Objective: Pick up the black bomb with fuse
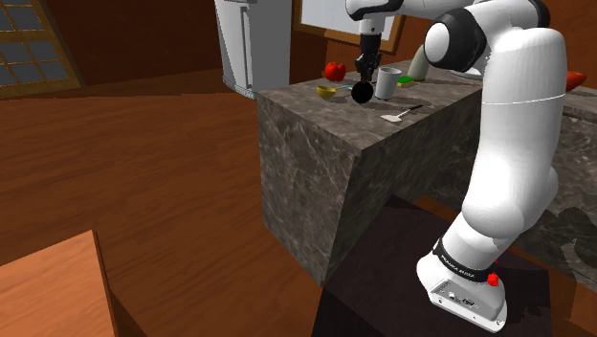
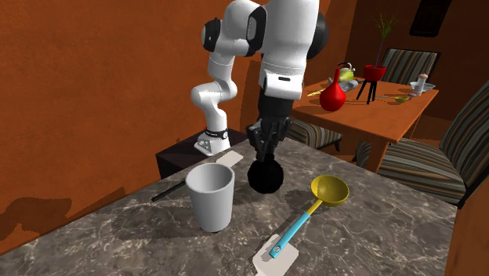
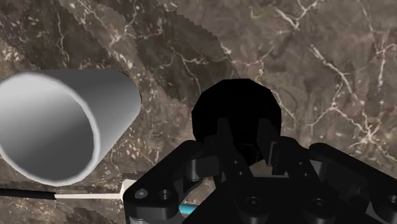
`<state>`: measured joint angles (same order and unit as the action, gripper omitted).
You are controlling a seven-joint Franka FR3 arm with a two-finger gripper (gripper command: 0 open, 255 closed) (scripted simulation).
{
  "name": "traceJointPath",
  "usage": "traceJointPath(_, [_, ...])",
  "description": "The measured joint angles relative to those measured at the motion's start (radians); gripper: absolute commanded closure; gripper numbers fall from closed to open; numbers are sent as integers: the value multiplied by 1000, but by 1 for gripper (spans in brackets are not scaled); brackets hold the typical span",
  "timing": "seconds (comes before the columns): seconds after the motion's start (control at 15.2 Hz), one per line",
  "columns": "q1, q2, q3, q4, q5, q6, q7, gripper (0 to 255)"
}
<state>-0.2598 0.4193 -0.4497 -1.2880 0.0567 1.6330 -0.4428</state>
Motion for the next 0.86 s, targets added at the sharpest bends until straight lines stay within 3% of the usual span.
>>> traceJointPath(0.86, [-46,66,0,276,26,-208,-19,255])
